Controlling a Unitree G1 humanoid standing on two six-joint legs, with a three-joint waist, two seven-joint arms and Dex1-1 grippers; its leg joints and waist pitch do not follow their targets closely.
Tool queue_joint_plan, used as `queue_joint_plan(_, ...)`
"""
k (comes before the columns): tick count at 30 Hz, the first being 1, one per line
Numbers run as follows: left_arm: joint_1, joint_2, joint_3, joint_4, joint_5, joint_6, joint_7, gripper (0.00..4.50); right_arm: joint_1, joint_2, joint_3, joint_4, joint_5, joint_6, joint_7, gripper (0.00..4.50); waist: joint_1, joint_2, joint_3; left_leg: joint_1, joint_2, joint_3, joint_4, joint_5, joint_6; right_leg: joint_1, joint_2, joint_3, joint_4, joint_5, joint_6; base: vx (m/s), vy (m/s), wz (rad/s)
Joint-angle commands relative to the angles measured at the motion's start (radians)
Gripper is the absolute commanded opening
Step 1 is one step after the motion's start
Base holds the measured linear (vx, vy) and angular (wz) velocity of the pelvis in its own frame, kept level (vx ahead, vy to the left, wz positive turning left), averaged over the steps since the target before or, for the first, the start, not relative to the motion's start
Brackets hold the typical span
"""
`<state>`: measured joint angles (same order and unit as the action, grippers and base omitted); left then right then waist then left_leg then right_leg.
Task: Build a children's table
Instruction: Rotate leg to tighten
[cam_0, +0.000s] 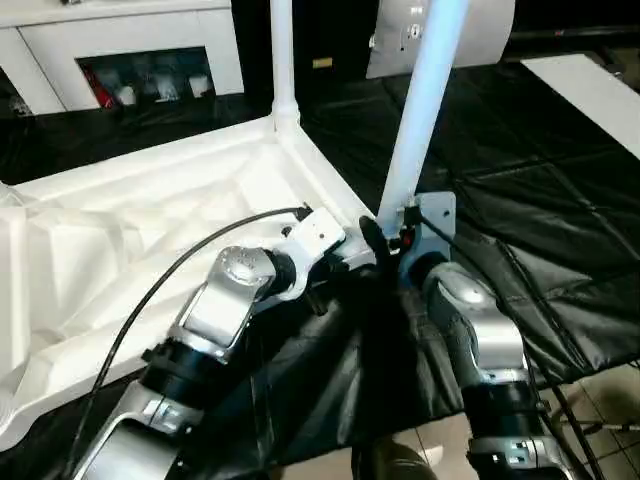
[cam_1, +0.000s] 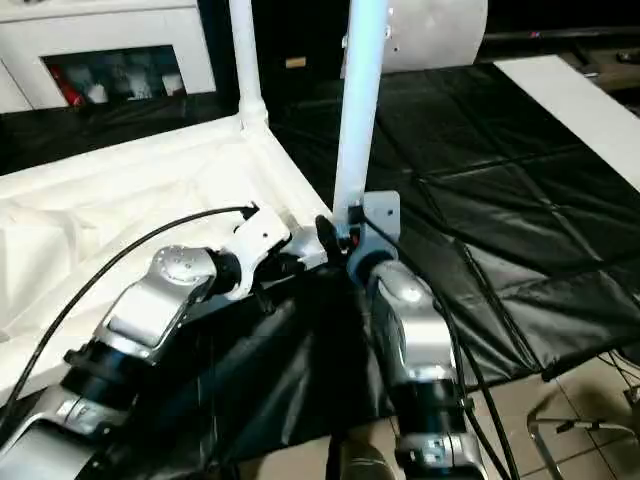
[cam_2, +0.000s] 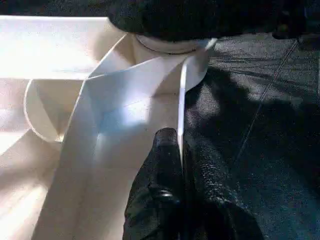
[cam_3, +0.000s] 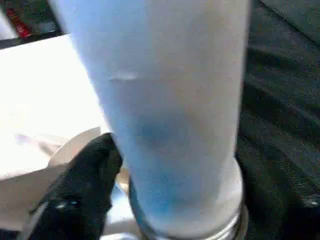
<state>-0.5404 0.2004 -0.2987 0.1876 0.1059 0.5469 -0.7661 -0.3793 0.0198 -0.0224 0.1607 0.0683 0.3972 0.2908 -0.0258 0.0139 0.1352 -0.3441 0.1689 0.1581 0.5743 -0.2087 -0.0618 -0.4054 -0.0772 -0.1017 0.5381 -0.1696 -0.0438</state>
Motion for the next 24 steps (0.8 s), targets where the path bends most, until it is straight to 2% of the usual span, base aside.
queue_joint_plan(1, -0.002, -0.001, -0.025, -0.024, -0.018, -0.053, -0.014, 0.0, 0.036, 0.011, 0.136, 0.004, 0.042, 0.004, 0.143, 4.04, 0.007, -0.003, -0.051, -0.009, 0.053, -0.019, -0.084, -0.222, 0.07, 0.051, -0.082, 0.063, -0.057, -0.344, -0.139, 0.0, 0.0, 0.0)
queue_joint_plan(2, 0.01, 0.025, -0.026, -0.028, -0.025, -0.081, -0.053, 0.0, 0.052, -0.039, 0.133, -0.022, 0.044, -0.025, 0.201, 4.04, 0.009, -0.004, -0.053, -0.008, 0.053, -0.016, -0.082, -0.201, 0.083, 0.049, -0.082, 0.065, -0.055, -0.326, -0.149, 0.0, 0.0, 0.0)
queue_joint_plan(3, 0.015, 0.037, -0.026, -0.029, -0.027, -0.095, -0.071, 0.0, 0.058, -0.063, 0.131, -0.033, 0.048, -0.037, 0.233, 4.26, 0.009, -0.006, -0.054, -0.01, 0.053, -0.016, -0.081, -0.191, 0.09, 0.052, -0.081, 0.065, -0.053, -0.324, -0.152, 0.0, 0.0, 0.0)
queue_joint_plan(5, 0.034, 0.081, -0.029, -0.033, -0.04, -0.153, -0.139, 0.0, 0.078, -0.148, 0.119, -0.064, 0.061, -0.08, 0.343, 4.35, 0.014, -0.008, -0.064, -0.016, 0.05, -0.011, -0.071, -0.124, 0.127, 0.053, -0.078, 0.066, -0.044, -0.26, -0.177, 0.025, -0.027, 0.02)
queue_joint_plan(6, 0.039, 0.094, -0.03, -0.034, -0.046, -0.172, -0.159, 0.0, 0.082, -0.171, 0.115, -0.071, 0.065, -0.09, 0.37, 4.43, 0.016, -0.01, -0.066, -0.017, 0.049, -0.008, -0.066, -0.102, 0.143, 0.053, -0.077, 0.067, -0.04, -0.231, -0.194, 0.049, -0.054, 0.04)
queue_joint_plan(7, 0.049, 0.121, -0.031, -0.037, -0.058, -0.192, -0.2, 0.0, 0.088, -0.231, 0.11, -0.084, 0.078, -0.108, 0.448, 4.48, 0.018, -0.01, -0.066, -0.017, 0.047, -0.006, -0.064, -0.089, 0.152, 0.052, -0.076, 0.067, -0.04, -0.217, -0.2, 0.056, -0.058, 0.04)
queue_joint_plan(8, 0.058, 0.148, -0.036, -0.039, -0.068, -0.219, -0.241, 0.0, 0.09, -0.284, 0.107, -0.091, 0.088, -0.124, 0.515, 4.48, 0.022, -0.011, -0.07, -0.023, 0.044, -0.005, -0.059, -0.056, 0.168, 0.059, -0.076, 0.069, -0.03, -0.172, -0.214, 0.057, -0.059, 0.02)
queue_joint_plan(9, 0.058, 0.148, -0.036, -0.039, -0.068, -0.219, -0.241, 0.0, 0.09, -0.284, 0.107, -0.091, 0.088, -0.124, 0.515, 4.48, 0.025, -0.012, -0.073, -0.023, 0.043, -0.005, -0.056, -0.035, 0.178, 0.06, -0.075, 0.069, -0.026, -0.141, -0.219, 0.057, -0.059, 0.02)
queue_joint_plan(10, 0.066, 0.181, -0.047, -0.036, -0.075, -0.249, -0.287, 0.0, 0.089, -0.342, 0.107, -0.096, 0.107, -0.133, 0.595, 4.48, 0.029, -0.012, -0.077, -0.029, 0.041, -0.003, -0.049, 0.023, 0.211, 0.062, -0.073, 0.068, -0.014, -0.056, -0.238, 0.04, -0.056, 0.0)
queue_joint_plan(12, 0.069, 0.202, -0.056, -0.031, -0.077, -0.276, -0.315, 0.0, 0.086, -0.372, 0.108, -0.095, 0.117, -0.137, 0.635, 4.48, 0.036, -0.014, -0.077, -0.029, 0.04, -0.003, -0.045, 0.057, 0.233, 0.059, -0.068, 0.067, -0.008, -0.013, -0.243, 0.0, 0.0, 0.0)
queue_joint_plan(13, 0.073, 0.232, -0.06, -0.02, -0.095, -0.317, -0.373, 0.0, 0.075, -0.429, 0.111, -0.085, 0.134, -0.145, 0.722, 4.48, 0.037, -0.018, -0.074, -0.029, 0.039, -0.002, -0.044, 0.041, 0.236, 0.058, -0.066, 0.065, -0.01, -0.042, -0.238, 0.0, 0.0, 0.0)
queue_joint_plan(15, 0.073, 0.243, -0.061, -0.015, -0.105, -0.337, -0.399, 0.0, 0.069, -0.449, 0.114, -0.077, 0.14, -0.151, 0.757, 4.48, 0.039, -0.016, -0.073, -0.027, 0.04, -0.002, -0.046, 0.014, 0.232, 0.058, -0.065, 0.061, -0.017, -0.106, -0.227, 0.0, 0.0, 0.0)
queue_joint_plan(16, 0.071, 0.26, -0.066, -0.011, -0.121, -0.354, -0.444, 0.0, 0.056, -0.483, 0.126, -0.059, 0.142, -0.174, 0.814, 4.48, 0.042, -0.015, -0.068, -0.022, 0.045, -0.002, -0.049, -0.016, 0.213, 0.052, -0.064, 0.06, -0.024, -0.194, -0.211, 0.0, 0.0, 0.0)
queue_joint_plan(17, 0.071, 0.26, -0.066, -0.011, -0.121, -0.354, -0.444, 0.0, 0.056, -0.483, 0.126, -0.059, 0.142, -0.174, 0.814, 4.48, 0.043, -0.014, -0.068, -0.022, 0.047, -0.004, -0.05, -0.023, 0.205, 0.053, -0.064, 0.059, -0.026, -0.219, -0.205, 0.0, 0.0, 0.0)
queue_joint_plan(18, 0.065, 0.28, -0.075, -0.003, -0.132, -0.374, -0.492, 0.0, 0.037, -0.51, 0.143, -0.033, 0.147, -0.191, 0.873, 4.48, 0.045, -0.021, -0.068, -0.019, 0.049, -0.003, -0.051, -0.038, 0.19, 0.05, -0.064, 0.06, -0.029, -0.254, -0.194, 0.0, 0.0, 0.0)
queue_joint_plan(19, 0.065, 0.28, -0.075, -0.003, -0.132, -0.374, -0.492, 0.0, 0.036, -0.51, 0.143, -0.033, 0.147, -0.191, 0.874, 4.48, 0.048, -0.017, -0.068, -0.017, 0.05, -0.005, -0.053, -0.046, 0.177, 0.05, -0.065, 0.06, -0.028, -0.276, -0.193, 0.0, 0.0, 0.0)
queue_joint_plan(22, 0.048, 0.303, -0.094, 0.019, -0.132, -0.417, -0.547, 0.0, -0.001, -0.518, 0.164, 0.005, 0.151, -0.213, 0.939, 4.48, 0.054, -0.019, -0.069, -0.014, 0.052, -0.003, -0.052, -0.04, 0.169, 0.046, -0.064, 0.063, -0.025, -0.261, -0.198, 0.0, 0.0, 0.0)
queue_joint_plan(23, 0.042, 0.307, -0.099, 0.029, -0.131, -0.433, -0.559, 0.0, -0.01, -0.52, 0.173, 0.015, 0.156, -0.215, 0.958, 4.48, 0.058, -0.016, -0.07, -0.011, 0.054, -0.003, -0.052, -0.035, 0.172, 0.044, -0.065, 0.064, -0.023, -0.244, -0.207, 0.0, 0.0, 0.0)
queue_joint_plan(24, 0.034, 0.308, -0.102, 0.042, -0.133, -0.446, -0.574, 0.0, -0.02, -0.522, 0.183, 0.025, 0.161, -0.218, 0.98, 4.48, 0.06, -0.022, -0.072, -0.009, 0.054, -0.001, -0.049, -0.026, 0.177, 0.044, -0.065, 0.066, -0.019, -0.21, -0.22, 0.0, 0.0, 0.0)
